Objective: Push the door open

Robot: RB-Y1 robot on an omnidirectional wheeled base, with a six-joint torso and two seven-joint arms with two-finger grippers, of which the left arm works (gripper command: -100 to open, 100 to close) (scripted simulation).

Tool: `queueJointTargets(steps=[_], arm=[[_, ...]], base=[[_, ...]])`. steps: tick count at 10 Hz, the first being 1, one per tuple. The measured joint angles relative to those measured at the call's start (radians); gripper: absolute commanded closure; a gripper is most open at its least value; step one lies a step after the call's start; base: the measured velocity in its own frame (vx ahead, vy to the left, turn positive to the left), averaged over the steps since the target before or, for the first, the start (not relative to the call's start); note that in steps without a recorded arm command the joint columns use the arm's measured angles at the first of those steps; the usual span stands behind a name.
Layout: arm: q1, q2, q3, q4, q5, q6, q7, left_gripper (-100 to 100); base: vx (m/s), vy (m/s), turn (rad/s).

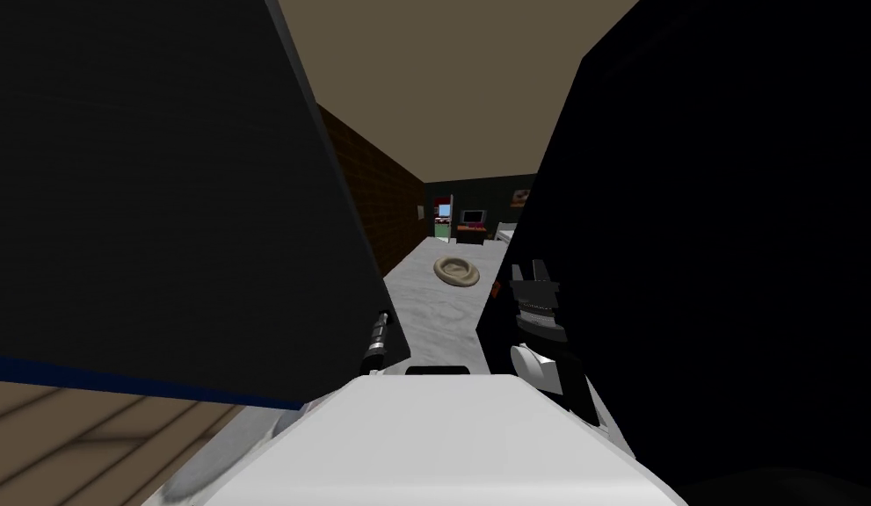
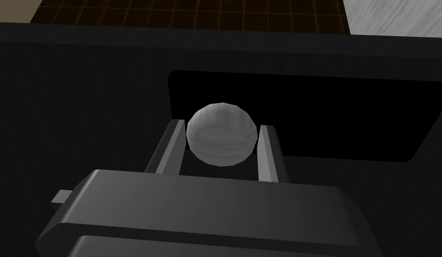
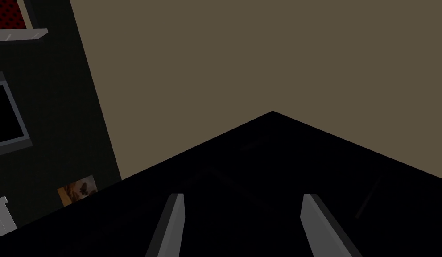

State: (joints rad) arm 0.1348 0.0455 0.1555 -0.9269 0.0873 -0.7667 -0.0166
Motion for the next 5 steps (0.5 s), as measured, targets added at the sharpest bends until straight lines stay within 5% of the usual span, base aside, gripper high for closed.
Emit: queueJointTargets(steps=[5], arm=[[0.006, 0.008, 0.035, -0.003, 0.022, 0.015, -0.008, 100]], base=[[0.191, -0.025, 0.055]])
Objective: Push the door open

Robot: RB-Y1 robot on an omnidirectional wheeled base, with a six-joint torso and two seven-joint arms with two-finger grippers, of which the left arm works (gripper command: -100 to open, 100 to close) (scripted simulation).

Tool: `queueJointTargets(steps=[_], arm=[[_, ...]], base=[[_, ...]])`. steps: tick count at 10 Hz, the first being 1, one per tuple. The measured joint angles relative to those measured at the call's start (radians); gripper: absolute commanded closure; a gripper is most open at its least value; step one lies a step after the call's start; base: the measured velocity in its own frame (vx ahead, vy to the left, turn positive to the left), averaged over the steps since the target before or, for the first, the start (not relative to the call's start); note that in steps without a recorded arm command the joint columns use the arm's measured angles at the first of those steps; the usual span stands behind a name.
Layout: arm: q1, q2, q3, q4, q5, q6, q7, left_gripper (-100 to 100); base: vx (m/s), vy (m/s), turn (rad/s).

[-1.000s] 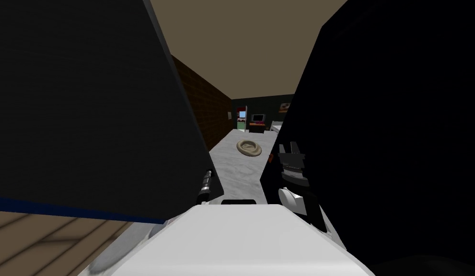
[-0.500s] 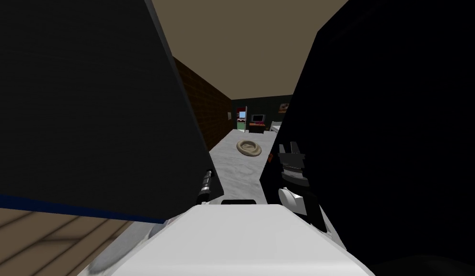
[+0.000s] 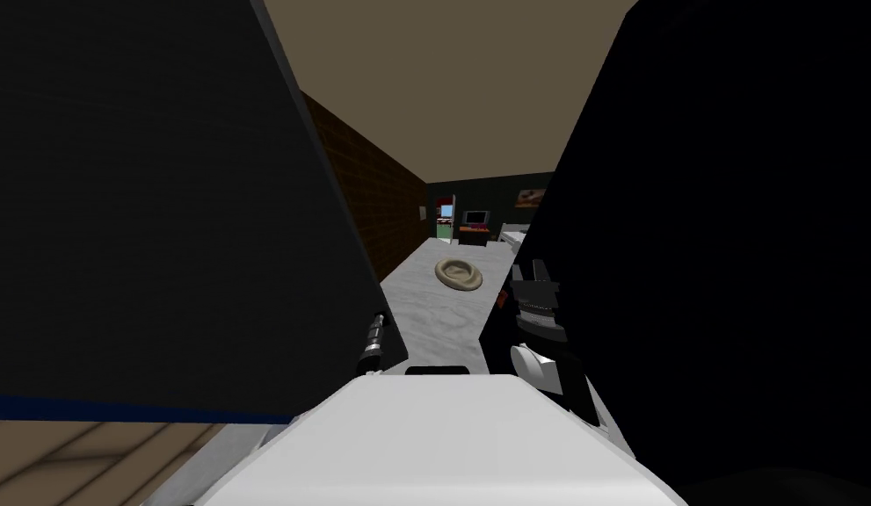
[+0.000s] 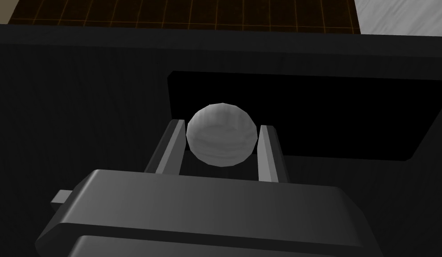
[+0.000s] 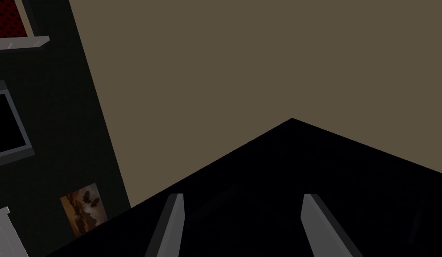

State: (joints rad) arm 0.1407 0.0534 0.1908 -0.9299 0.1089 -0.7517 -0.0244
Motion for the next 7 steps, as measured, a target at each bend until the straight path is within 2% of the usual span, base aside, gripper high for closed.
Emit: queueJointTargets(steps=[1, 2, 5, 7], arm=[[-0.005, -0.001, 0.012, 0.0, 0.007, 0.003, -0.004, 100], [-0.021, -0.001, 0.028, 0.021, 0.014, -0.006, -0.011, 100], [-0.012, -0.002, 0.062, -0.005, 0.035, 0.013, -0.015, 100], [-0.022, -0.008, 0.087, 0.013, 0.048, 0.011, -0.024, 100]], base=[[0.211, -0.016, 0.056], [0.196, -0.019, 0.05], [0.185, -0.038, 0.08], [0.19, -0.034, 0.065]])
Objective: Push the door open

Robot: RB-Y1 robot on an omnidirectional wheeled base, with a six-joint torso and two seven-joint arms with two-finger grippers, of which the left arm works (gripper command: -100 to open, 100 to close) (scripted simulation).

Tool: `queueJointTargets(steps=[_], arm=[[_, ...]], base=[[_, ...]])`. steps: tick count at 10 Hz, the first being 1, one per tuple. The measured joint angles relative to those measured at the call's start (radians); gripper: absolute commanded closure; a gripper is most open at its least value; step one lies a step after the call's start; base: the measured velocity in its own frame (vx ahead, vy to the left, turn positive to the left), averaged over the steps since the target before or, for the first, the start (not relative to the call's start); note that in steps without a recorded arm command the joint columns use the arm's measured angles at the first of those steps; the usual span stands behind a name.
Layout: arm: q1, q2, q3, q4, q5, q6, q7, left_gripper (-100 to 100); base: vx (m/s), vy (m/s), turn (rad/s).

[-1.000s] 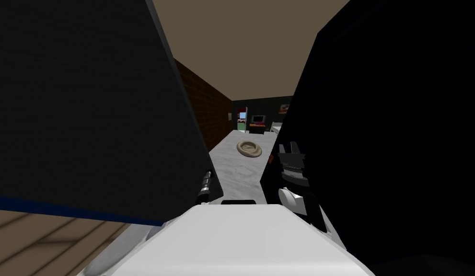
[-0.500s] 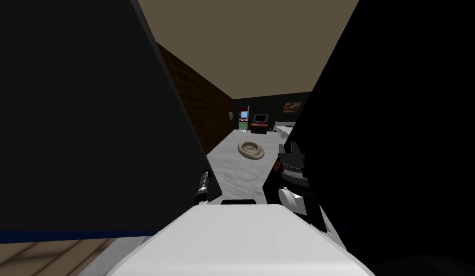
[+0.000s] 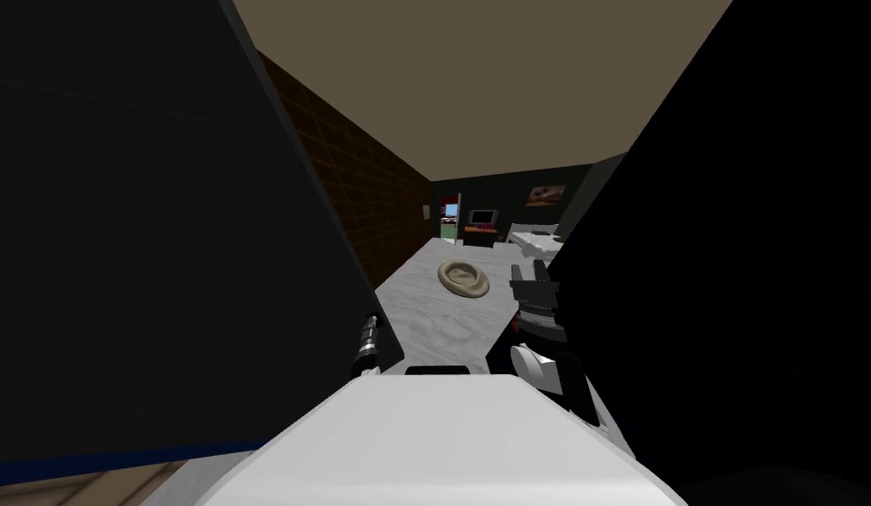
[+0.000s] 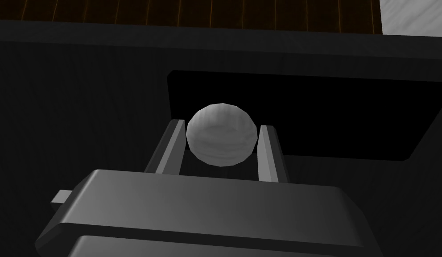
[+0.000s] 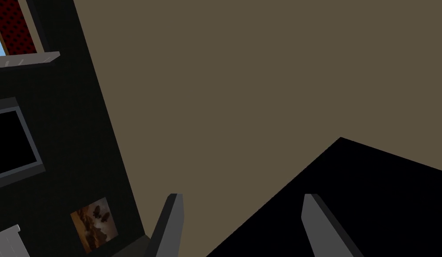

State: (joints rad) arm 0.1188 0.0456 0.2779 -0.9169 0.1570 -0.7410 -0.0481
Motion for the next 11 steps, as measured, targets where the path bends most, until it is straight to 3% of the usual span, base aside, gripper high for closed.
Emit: queueJointTargets(steps=[3, 7, 9, 11], arm=[[0.007, -0.007, 0.017, -0.013, 0.009, 0.008, -0.007, 100], [0.014, -0.001, 0.053, -0.024, 0.029, 0.022, -0.018, 100], [0.008, 0.002, 0.076, -0.005, 0.041, 0.004, -0.024, 100], [0.004, 0.0, 0.105, -0.002, 0.057, 0.009, -0.032, 100]], base=[[0.136, 0.0, 0.037], [0.206, 0.01, 0.048], [0.219, 0.014, 0.052], [0.224, 0.024, 0.068]])
